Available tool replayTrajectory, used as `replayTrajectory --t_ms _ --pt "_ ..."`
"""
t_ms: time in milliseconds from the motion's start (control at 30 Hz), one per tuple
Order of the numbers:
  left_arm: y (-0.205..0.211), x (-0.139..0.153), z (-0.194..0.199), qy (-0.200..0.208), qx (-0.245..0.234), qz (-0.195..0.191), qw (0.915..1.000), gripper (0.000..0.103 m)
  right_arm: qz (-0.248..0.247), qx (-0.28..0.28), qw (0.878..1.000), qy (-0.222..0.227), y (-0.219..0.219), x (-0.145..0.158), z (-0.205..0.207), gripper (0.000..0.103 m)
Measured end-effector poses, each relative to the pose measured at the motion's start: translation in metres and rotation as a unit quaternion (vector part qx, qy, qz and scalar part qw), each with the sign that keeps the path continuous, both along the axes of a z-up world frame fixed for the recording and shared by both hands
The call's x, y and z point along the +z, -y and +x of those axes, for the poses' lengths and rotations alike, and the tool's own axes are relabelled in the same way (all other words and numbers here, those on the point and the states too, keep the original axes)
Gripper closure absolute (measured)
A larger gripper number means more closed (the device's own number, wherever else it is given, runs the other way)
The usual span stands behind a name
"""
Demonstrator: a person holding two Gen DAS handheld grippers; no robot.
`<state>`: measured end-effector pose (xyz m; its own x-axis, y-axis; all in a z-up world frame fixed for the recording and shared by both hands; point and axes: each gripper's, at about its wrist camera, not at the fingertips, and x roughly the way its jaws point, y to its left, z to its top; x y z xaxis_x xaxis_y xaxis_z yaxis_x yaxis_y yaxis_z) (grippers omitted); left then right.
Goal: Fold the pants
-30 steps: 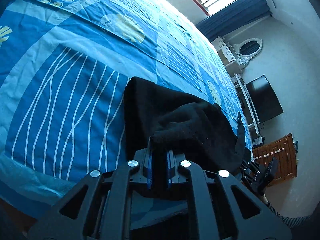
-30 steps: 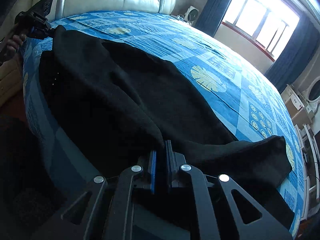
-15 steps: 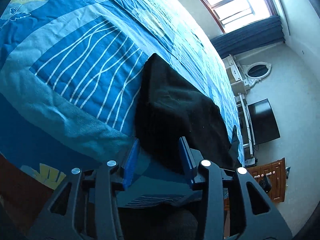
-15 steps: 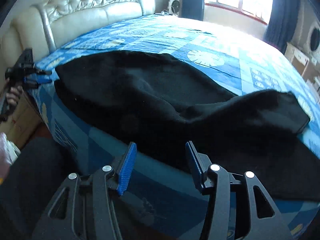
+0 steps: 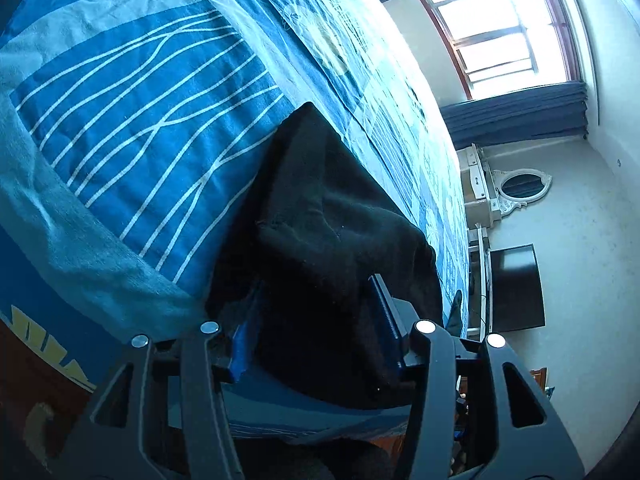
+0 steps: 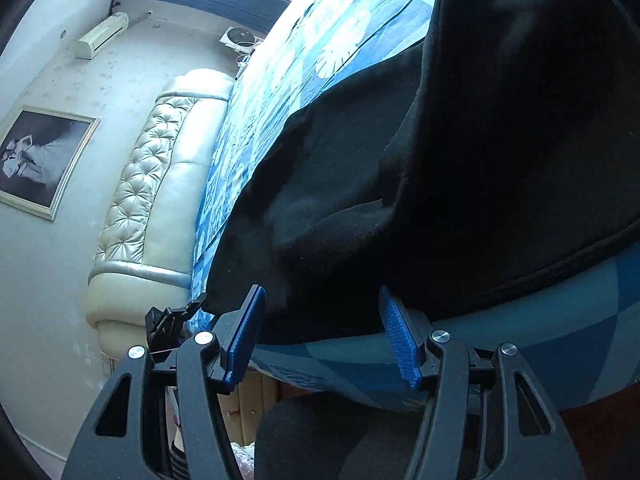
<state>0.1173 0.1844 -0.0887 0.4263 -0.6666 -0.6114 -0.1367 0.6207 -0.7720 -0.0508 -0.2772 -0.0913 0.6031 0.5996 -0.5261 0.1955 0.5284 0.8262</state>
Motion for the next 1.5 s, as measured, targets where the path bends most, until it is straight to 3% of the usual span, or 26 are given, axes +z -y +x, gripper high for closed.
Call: replayTrajectory --t_ms 200,267,300,333,367,400,533,633,700,800,900,967,1000,1067,1133,1200,1267,1400,1500 --pt "0.005 0.0 -0.003 -0.002 0.003 0.015 0.9999 0.054 -0.014 -0.04 0.999 0.005 -0.013 -0.007 0.014 0.045" --pt "0.01 0.004 -0.003 0.003 -0.004 0.033 0.9994 0.054 -0.021 -0.051 0.999 0.0 -0.015 -0.007 0.019 0.058" --pt "0.014 0.007 -0.002 0.008 -0.008 0.047 0.9988 0.055 -0.03 -0.047 0.998 -0.002 -0.017 -0.006 0.022 0.084" --pt "0.016 0.009 -0.003 0.012 -0.014 0.059 0.9981 0.066 -0.039 -0.047 0.998 0.0 -0.018 -0.002 0.024 0.094" --pt "0.019 0.012 -0.003 0.016 -0.023 0.069 0.9972 0.083 -0.049 -0.049 0.998 0.01 -0.014 0.005 0.021 0.095" --pt "0.023 0.015 -0.004 0.018 -0.03 0.082 0.996 0.088 -0.063 -0.049 0.997 0.022 -0.014 0.014 0.018 0.096" --pt "0.034 0.017 -0.016 0.023 -0.041 0.127 0.9907 0.091 -0.115 -0.04 0.991 0.053 -0.009 0.04 0.001 0.096" --pt "0.039 0.002 -0.024 0.026 -0.062 0.146 0.987 0.092 -0.135 -0.032 0.99 0.031 0.002 0.023 -0.003 0.096" --pt "0.033 -0.004 -0.027 0.042 -0.058 0.127 0.9894 0.092 -0.125 -0.023 0.992 0.005 0.006 0.002 0.0 0.096" --pt "0.021 -0.008 -0.025 0.029 -0.051 0.082 0.9949 0.091 -0.113 -0.016 0.993 0.001 0.009 -0.009 0.003 0.095" --pt "0.021 0.004 -0.031 0.04 -0.069 0.105 0.9913 0.089 -0.104 -0.002 0.994 -0.01 0.012 -0.001 -0.003 0.081" --pt "0.027 0.018 -0.037 0.058 -0.087 0.162 0.9813 0.081 -0.124 0.001 0.992 -0.019 0.02 0.011 -0.012 0.073" --pt "0.032 0.025 -0.042 0.067 -0.092 0.201 0.9729 0.074 -0.146 -0.003 0.989 -0.024 0.025 0.019 -0.017 0.069" --pt "0.044 0.041 -0.053 0.097 -0.101 0.276 0.9511 0.048 -0.176 -0.014 0.984 -0.02 0.041 0.038 -0.026 0.067" --pt "0.056 0.055 -0.062 0.131 -0.11 0.323 0.9307 0.037 -0.197 -0.041 0.98 -0.009 0.069 0.055 -0.028 0.061" --pt "0.067 0.066 -0.065 0.154 -0.119 0.342 0.9192 0.032 -0.207 -0.099 0.973 0.001 0.111 0.07 -0.026 0.052" --pt "0.076 0.072 -0.062 0.163 -0.119 0.344 0.917 0.03 -0.196 -0.162 0.967 0.007 0.162 0.077 -0.021 0.051" --pt "0.093 0.065 -0.04 0.147 -0.114 0.332 0.9248 0.028 -0.145 -0.289 0.946 -0.023 0.263 0.072 0.0 0.051" --pt "0.106 0.055 -0.033 0.129 -0.114 0.337 0.9255 0.028 -0.149 -0.297 0.942 -0.045 0.294 0.081 0.037 0.051"
